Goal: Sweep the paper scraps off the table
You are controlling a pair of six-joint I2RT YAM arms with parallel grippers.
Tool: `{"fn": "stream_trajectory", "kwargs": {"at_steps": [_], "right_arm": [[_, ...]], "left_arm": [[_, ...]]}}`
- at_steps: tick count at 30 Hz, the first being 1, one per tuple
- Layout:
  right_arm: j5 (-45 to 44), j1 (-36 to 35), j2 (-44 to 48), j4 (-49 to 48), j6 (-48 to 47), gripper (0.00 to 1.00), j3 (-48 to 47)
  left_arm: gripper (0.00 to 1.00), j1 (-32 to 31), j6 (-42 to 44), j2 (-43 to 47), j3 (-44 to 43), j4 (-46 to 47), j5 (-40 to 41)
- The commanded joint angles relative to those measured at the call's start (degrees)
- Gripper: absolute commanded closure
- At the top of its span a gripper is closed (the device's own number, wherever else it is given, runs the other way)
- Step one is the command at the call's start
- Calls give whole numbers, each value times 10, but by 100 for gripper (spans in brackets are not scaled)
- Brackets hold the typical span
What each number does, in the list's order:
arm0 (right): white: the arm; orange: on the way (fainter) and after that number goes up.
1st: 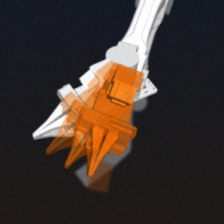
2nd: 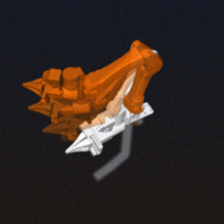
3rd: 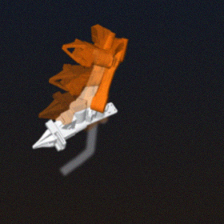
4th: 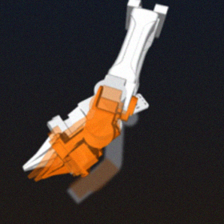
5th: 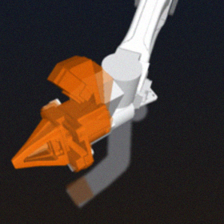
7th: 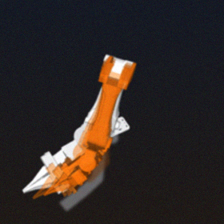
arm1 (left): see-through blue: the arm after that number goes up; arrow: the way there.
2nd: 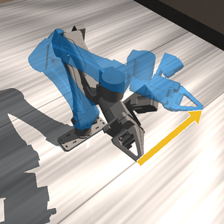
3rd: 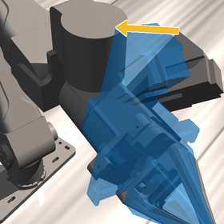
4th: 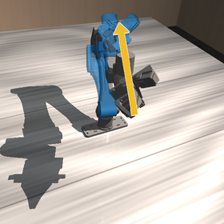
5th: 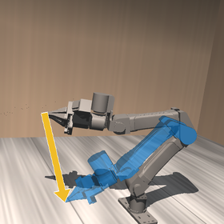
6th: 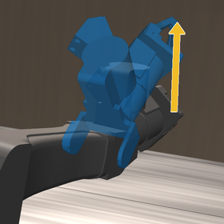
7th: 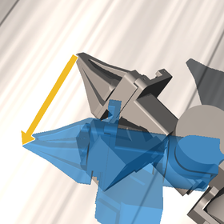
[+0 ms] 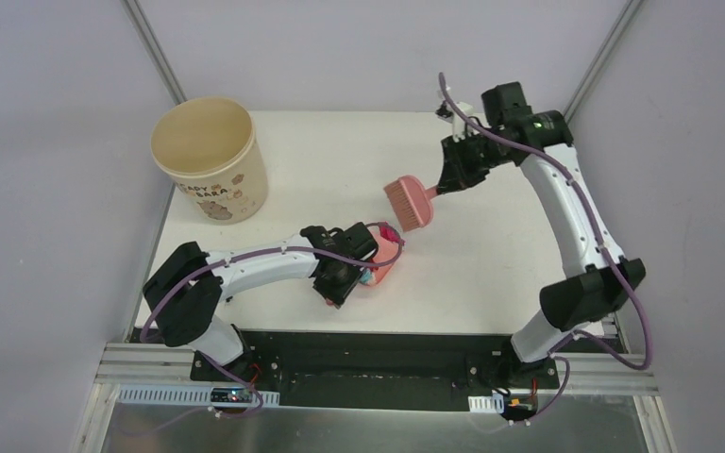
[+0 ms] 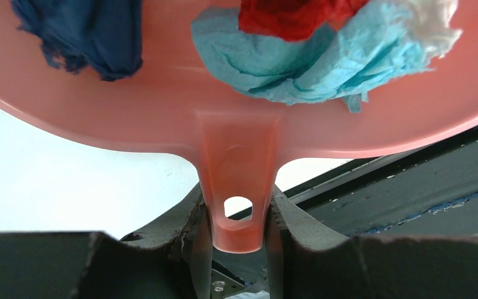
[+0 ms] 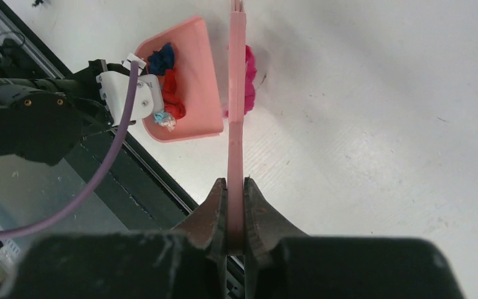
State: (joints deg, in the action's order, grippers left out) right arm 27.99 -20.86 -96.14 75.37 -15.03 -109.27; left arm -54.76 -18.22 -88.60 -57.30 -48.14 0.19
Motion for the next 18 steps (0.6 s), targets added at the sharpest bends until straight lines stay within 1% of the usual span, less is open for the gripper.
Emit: {"fn": "stream_trajectory", "kwargs": {"at_steps": [1, 3, 6, 9, 11, 14, 18], "right_arm": [[32, 59, 100, -59, 37, 100, 57], [39, 90, 129, -88, 54, 100, 104], [46, 119, 178, -142, 80, 100, 196], [42, 125, 235, -206, 98, 100, 291], [26, 127, 261, -231, 105, 100, 332], [0, 131, 284, -249, 106, 100, 362], [-15, 134, 301, -255, 104, 100, 373]], "left_arm": [[100, -3, 5, 33, 4, 13, 22], [100, -3, 3, 35, -6, 3, 26], [100, -3, -7, 44, -19, -13, 42], [100, -3, -10, 52, -25, -14, 54], [100, -3, -14, 51, -32, -20, 56], [100, -3, -16, 41, -49, -45, 51], [100, -3, -17, 18, -89, -110, 39]]}}
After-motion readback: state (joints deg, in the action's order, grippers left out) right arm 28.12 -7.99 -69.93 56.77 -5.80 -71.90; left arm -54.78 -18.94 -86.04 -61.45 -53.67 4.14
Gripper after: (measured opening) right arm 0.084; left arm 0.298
